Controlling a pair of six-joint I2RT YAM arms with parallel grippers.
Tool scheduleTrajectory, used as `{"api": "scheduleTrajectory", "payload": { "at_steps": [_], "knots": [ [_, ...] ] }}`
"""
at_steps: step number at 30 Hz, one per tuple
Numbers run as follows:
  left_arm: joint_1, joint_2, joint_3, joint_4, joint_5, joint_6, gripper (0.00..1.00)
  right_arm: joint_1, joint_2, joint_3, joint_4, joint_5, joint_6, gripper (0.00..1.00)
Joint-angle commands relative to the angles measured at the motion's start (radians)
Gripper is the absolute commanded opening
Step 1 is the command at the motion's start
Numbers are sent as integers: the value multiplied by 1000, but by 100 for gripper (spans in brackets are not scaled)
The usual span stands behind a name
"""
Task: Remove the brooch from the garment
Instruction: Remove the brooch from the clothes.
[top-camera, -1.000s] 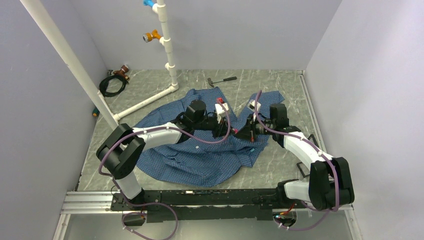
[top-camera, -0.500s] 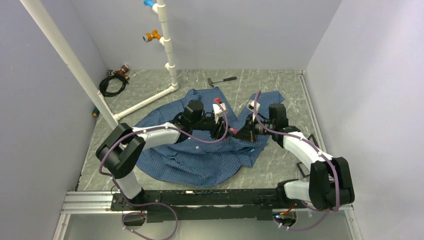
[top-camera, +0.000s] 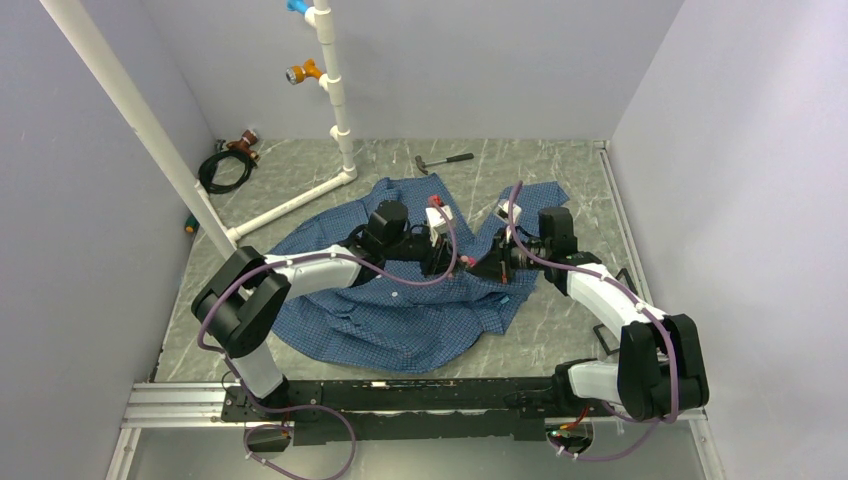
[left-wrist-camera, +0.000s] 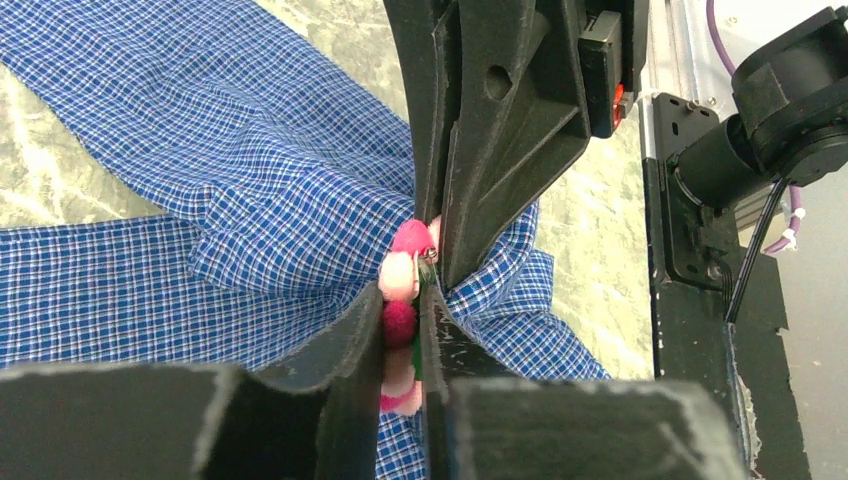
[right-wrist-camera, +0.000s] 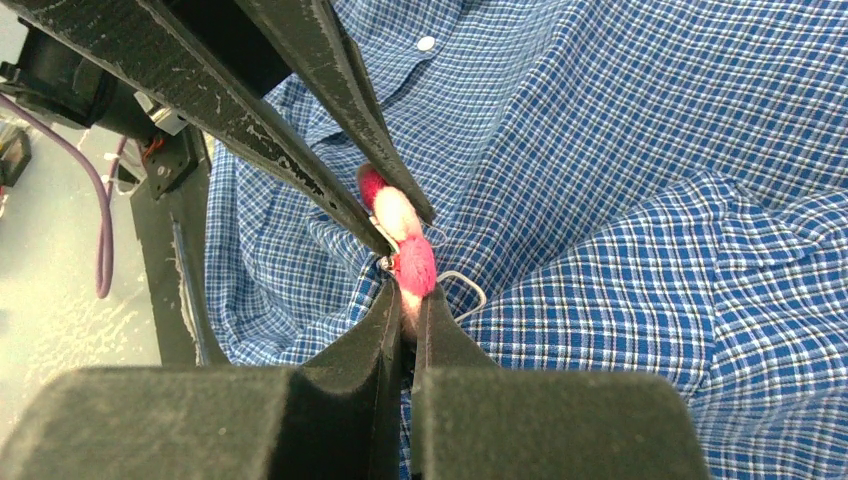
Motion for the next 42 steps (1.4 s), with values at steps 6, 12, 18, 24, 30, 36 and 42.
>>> {"api": "scheduleTrajectory", "payload": {
  "at_steps": [6,12,18,24,30,36,42],
  "knots": [
    [-4,-26,14,-16,-50,2,8,1,-11,8,49,-19,-3,0],
    [15,-39,-21,78,56,-57,36,1,-4,10,48,-8,-1,0],
    [9,-38,-13,94,73,-80,43,1,-2,9,49,-10,0,0],
    [-16,-22,15,52,20,-60,42,1,-3,9,52,-15,4,0],
    [-36,-9,39,9,-58,-42,38,1,-6,7,54,-21,9,0],
    [-46,0,57,-27,-113,-29,31,2,-11,8,54,-24,10,0],
    [-60,5,75,-71,-171,-5,19,1,-20,4,55,-27,9,0]
  ]
}}
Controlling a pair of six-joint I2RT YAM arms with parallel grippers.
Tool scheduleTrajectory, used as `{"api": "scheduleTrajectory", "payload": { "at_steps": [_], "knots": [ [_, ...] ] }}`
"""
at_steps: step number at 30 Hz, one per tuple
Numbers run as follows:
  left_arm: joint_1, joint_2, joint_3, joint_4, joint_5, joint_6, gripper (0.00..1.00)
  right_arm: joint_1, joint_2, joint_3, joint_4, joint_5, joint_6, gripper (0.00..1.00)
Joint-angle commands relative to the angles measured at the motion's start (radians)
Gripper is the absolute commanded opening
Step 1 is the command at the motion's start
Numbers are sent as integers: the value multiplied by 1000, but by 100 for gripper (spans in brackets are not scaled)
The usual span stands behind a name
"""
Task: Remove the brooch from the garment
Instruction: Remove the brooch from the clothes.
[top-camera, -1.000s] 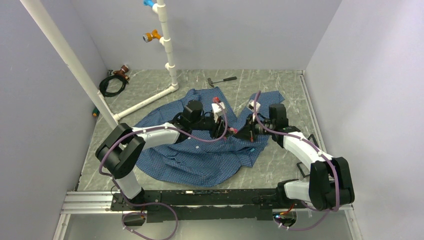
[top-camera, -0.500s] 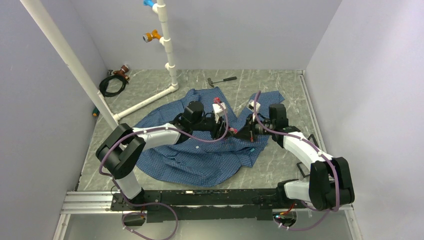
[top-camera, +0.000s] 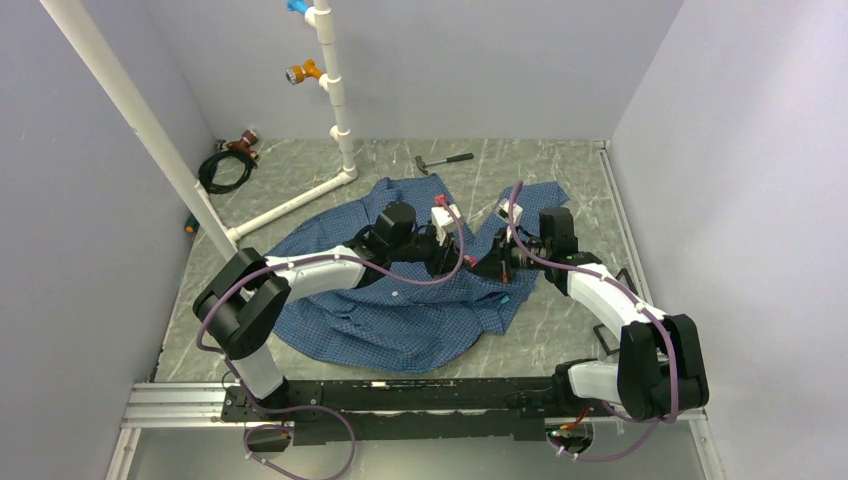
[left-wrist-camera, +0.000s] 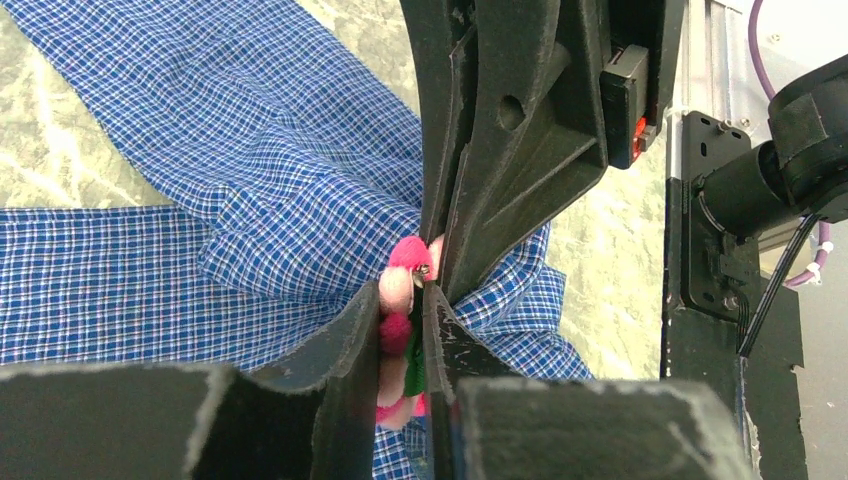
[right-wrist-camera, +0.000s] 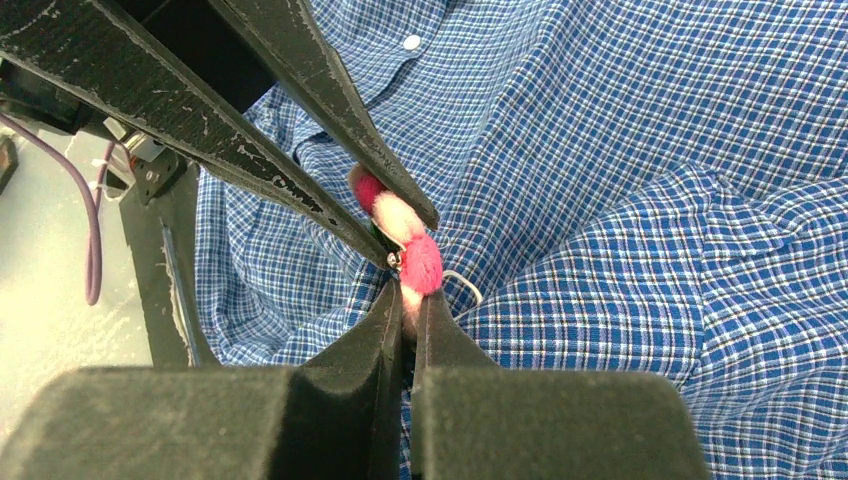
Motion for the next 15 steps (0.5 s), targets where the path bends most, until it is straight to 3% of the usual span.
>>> {"api": "scheduleTrajectory", "payload": {
  "at_steps": [1,7,15],
  "knots": [
    [-20,7,47,-33,-56,29,16,4,-20,6,57,-47,7,0],
    [-21,13,57,-51,-65,32,5,4,-20,7,55,-43,5,0],
    [-21,12,66,-77,-120,20,0,4,-18,8,55,-5,4,0]
  ]
}}
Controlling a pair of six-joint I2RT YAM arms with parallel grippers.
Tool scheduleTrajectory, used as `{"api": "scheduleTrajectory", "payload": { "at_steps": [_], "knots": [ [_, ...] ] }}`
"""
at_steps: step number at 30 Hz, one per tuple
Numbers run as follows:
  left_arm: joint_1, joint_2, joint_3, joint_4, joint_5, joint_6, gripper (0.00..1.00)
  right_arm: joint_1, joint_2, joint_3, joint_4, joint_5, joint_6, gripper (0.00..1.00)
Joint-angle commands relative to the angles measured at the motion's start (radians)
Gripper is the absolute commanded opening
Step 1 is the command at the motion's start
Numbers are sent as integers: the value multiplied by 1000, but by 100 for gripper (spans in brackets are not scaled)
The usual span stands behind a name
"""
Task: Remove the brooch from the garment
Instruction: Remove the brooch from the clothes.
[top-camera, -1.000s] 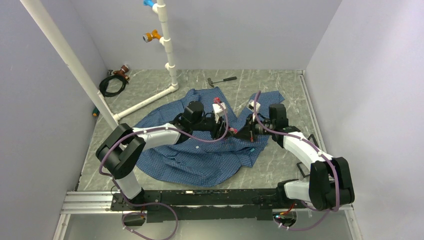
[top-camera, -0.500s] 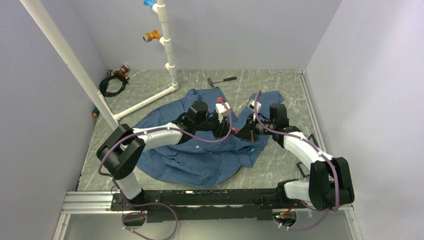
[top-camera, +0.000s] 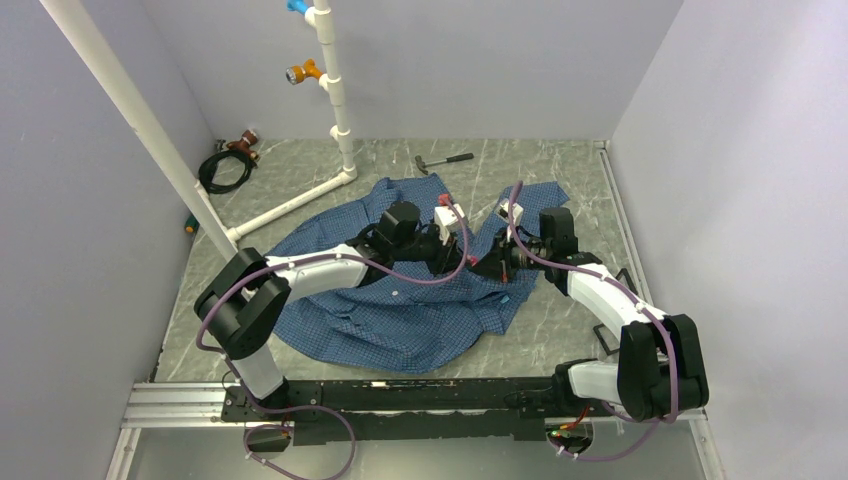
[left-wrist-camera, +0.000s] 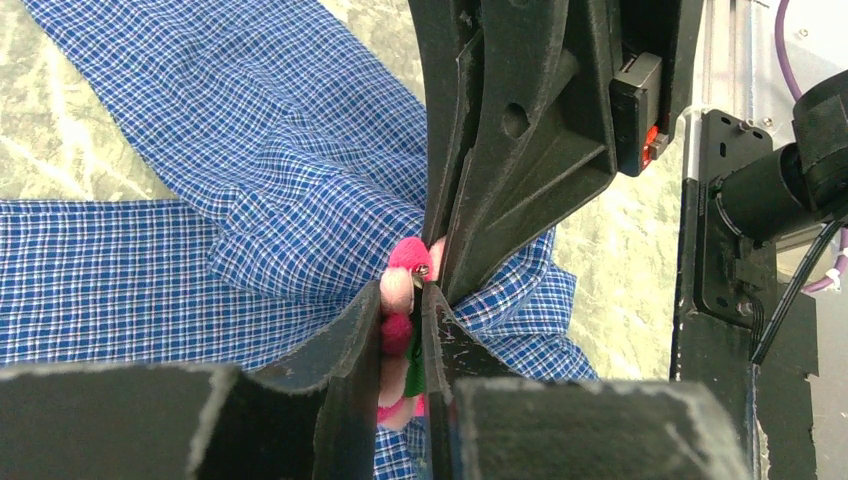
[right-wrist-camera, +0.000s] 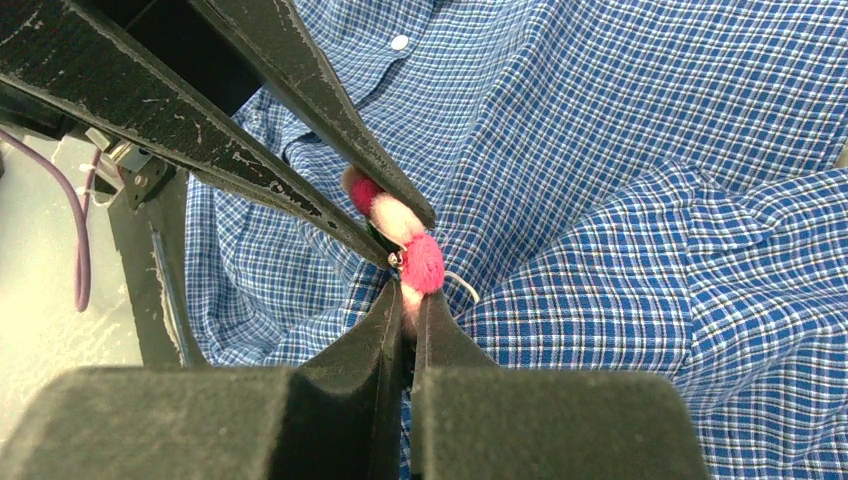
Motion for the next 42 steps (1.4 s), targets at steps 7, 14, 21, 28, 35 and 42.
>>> {"api": "scheduleTrajectory", "payload": {
  "at_steps": [7,14,21,28,35,42],
  "knots": [
    [-11,8,49,-60,-151,-45,1,7,-17,10,67,31,14,0],
    [-17,2,56,-74,-169,-48,0,7,-20,8,66,51,11,0],
    [35,-33,-30,102,50,-125,34,7,-12,7,67,44,13,0],
    [29,-41,-49,143,105,-140,39,7,-6,10,67,30,14,0],
    [8,-23,-13,112,70,-133,40,8,-7,8,67,20,12,0],
    [-6,-4,19,63,-5,-122,39,12,-12,3,67,-6,9,0]
  ]
}}
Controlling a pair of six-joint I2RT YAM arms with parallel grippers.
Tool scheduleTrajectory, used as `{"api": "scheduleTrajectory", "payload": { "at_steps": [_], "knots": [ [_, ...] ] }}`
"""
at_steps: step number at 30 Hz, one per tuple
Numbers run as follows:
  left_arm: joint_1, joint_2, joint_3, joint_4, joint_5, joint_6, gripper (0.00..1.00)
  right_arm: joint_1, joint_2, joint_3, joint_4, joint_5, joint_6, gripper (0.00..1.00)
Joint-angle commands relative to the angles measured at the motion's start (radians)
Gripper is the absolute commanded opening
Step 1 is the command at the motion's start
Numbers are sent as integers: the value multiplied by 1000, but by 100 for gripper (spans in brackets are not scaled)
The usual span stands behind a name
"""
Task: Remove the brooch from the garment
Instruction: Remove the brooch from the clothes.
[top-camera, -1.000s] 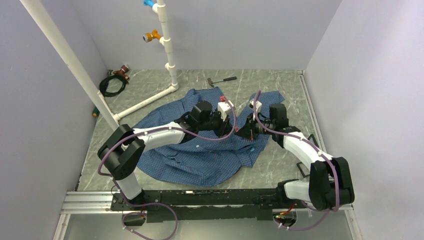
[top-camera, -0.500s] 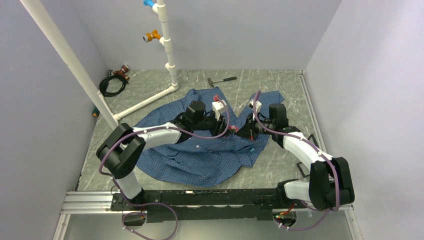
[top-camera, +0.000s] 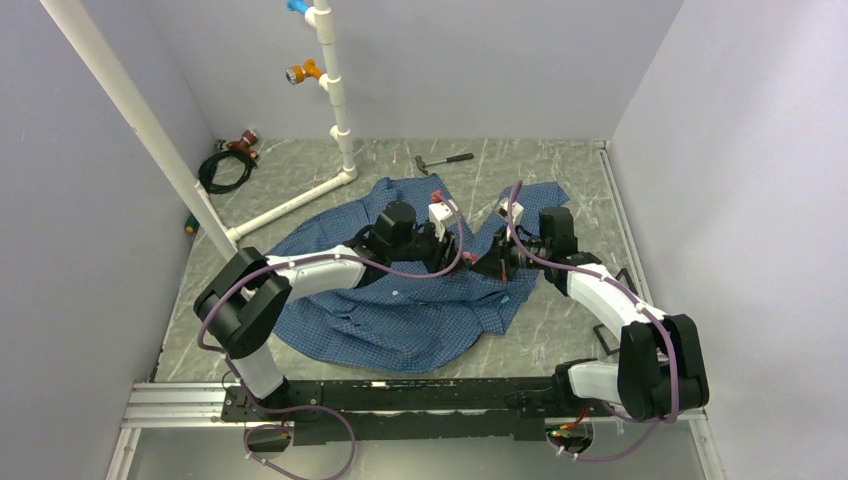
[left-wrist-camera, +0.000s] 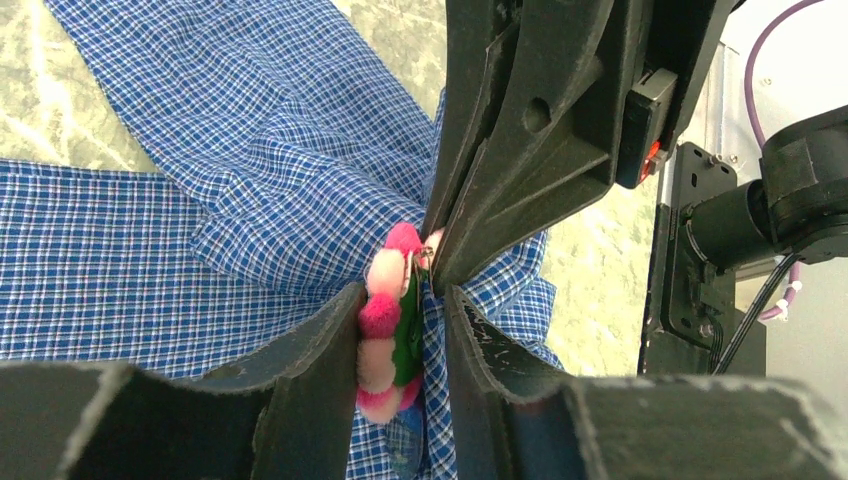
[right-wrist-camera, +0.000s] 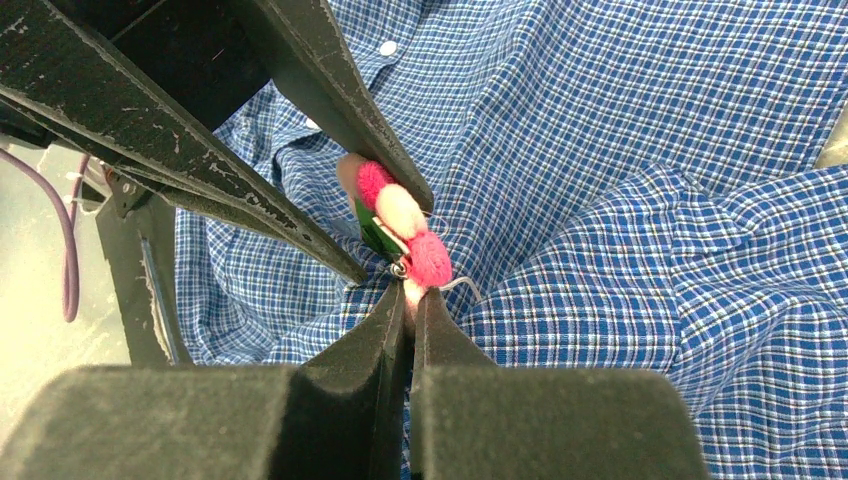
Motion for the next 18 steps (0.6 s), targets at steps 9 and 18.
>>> {"api": "scheduleTrajectory", "payload": {
  "at_steps": [9,18],
  "knots": [
    [-32,20,88,-28,-64,10,37,11,-17,4,52,-59,-2,0],
    [-47,16,85,-74,-107,68,37,9,-17,6,52,-40,4,0]
  ]
}}
